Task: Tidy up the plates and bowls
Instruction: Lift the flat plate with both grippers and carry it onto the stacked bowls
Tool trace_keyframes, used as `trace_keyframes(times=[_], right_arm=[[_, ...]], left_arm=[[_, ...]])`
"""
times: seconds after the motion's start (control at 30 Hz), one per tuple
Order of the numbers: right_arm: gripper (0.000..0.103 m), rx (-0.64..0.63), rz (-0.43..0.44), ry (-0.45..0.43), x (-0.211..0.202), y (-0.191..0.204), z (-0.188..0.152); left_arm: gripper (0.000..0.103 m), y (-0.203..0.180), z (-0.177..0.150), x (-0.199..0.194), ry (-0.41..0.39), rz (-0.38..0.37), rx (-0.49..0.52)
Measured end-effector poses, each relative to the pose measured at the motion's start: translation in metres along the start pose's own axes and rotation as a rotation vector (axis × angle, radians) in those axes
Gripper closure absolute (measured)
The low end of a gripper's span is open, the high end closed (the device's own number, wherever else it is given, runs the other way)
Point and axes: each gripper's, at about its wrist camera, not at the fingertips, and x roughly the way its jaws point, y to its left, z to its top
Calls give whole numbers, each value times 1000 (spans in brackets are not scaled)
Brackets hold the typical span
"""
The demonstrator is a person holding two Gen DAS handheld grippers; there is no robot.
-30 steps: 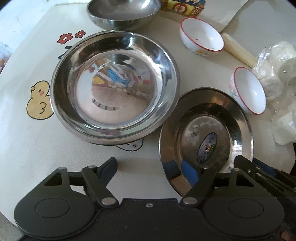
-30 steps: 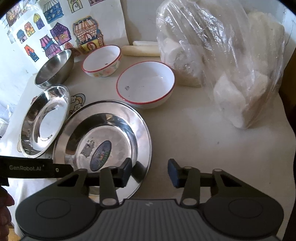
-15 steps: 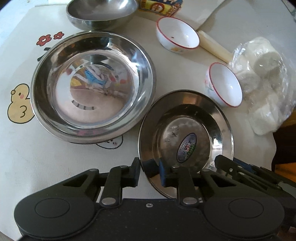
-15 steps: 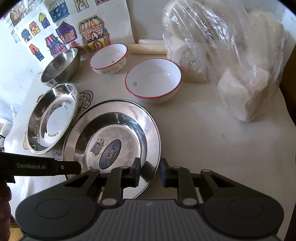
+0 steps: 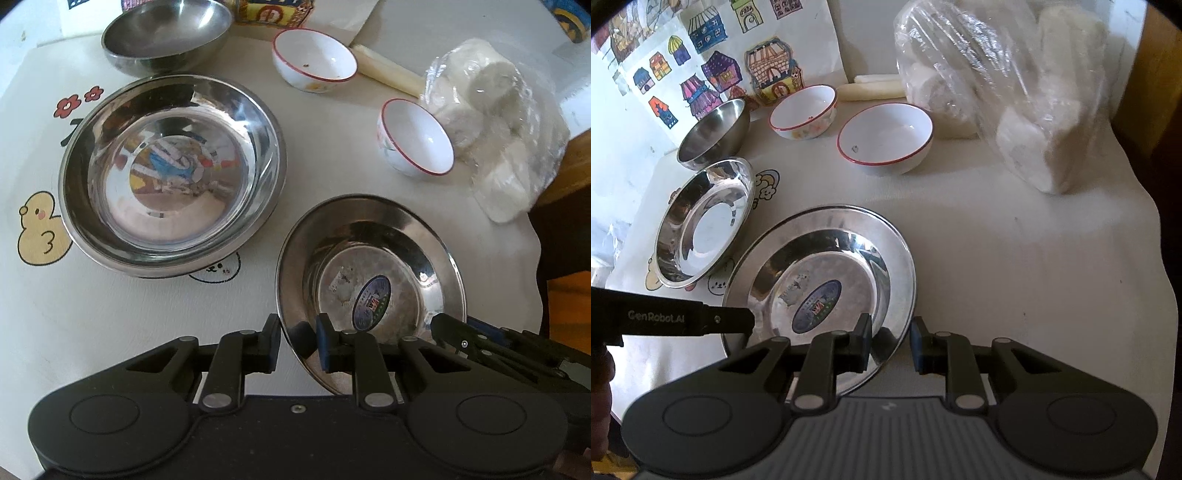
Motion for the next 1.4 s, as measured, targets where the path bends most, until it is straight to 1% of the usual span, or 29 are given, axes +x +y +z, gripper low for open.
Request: trace_keyframes(times=[0.27,0.6,0.9,1.17,1.4], right_arm=[[78,26,-13,-30,-17,8,-7],[78,31,-30,-70,-29,19,-10],[78,15,-30,-117,-41,35,-3],[78,-15,-11,-146,-41,56,11],[78,-85,28,-158,-30,90,29]], left_arm=[[82,4,-1,-10,-13,-28,36],[82,11,-4,-26,-49,-56,80],[81,23,1,-44,-100,-76,90],[81,39,12,-57,-152,-63,76],[81,70,22,-70,-188,-19,0]])
